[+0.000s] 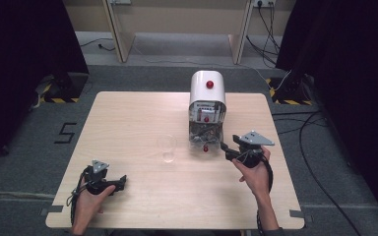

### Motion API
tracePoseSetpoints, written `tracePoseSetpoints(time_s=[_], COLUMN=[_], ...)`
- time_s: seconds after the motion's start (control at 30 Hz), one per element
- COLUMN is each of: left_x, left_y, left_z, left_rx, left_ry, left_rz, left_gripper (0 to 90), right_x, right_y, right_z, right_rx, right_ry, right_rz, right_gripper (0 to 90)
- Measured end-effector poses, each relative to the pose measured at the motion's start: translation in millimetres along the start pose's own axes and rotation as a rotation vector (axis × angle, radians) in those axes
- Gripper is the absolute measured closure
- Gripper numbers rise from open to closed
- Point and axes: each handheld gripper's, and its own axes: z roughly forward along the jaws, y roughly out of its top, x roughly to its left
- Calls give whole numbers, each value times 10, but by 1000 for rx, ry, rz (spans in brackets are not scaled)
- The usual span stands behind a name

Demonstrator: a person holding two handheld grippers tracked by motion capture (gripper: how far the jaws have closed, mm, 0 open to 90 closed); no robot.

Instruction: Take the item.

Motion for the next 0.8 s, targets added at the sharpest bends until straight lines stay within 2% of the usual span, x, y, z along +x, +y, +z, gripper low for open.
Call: tracePoseSetpoints(time_s=[0.4,0.57,0.8], left_x=[2,2,1], left_y=[0,0,0], left_z=[-1,-2,-2], left_rx=[2,2,2], left_ry=[0,0,0], left_rz=[2,2,2], left_gripper=[0,0,0], right_x=[119,175,216], right_y=[133,179,187], right_z=[284,467,620], right_rx=[11,27,51], right_ry=[30,22,2], right_rz=[-34,-49,-47], right_gripper=[490,515,526])
